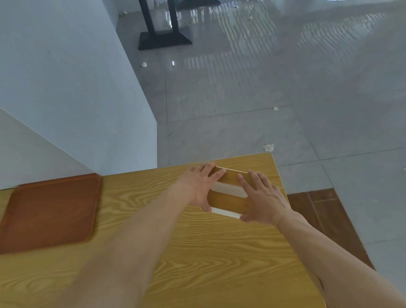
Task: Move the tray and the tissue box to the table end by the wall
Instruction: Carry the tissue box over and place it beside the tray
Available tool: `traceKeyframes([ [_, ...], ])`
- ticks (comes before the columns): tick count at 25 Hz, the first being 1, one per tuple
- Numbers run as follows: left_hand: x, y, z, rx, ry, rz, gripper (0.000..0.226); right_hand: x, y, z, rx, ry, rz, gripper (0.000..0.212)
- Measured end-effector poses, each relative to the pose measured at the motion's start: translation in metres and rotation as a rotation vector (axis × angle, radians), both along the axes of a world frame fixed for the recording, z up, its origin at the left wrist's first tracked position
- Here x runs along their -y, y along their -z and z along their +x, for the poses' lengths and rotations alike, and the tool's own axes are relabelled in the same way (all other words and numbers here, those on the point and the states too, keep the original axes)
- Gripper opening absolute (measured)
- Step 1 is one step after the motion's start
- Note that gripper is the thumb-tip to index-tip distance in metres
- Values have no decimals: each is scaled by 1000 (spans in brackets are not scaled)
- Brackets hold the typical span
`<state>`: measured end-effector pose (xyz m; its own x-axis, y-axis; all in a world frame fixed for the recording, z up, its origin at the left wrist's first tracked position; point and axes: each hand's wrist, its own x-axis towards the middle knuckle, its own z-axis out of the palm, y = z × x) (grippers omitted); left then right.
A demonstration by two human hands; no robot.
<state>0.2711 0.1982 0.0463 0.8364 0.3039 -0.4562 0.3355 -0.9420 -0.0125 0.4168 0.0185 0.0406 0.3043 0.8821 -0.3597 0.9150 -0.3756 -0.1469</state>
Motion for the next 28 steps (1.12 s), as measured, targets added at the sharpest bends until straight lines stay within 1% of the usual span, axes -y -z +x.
traceKeyframes([
  [5, 29, -6, -27, -20, -100, -12, 130, 7, -9, -12, 36, -121, -14, 125],
  [11, 63, -26, -69, 31, -220, -14, 126, 22, -23, -26, 72, -276, 33, 125],
  [19, 101, -57, -121, 39, -361, -9, 127, 30, -48, -53, 67, -440, 70, 124],
  [28, 133, -78, -212, 84, -457, 26, 124, 38, -64, -117, 66, -614, 165, 119],
])
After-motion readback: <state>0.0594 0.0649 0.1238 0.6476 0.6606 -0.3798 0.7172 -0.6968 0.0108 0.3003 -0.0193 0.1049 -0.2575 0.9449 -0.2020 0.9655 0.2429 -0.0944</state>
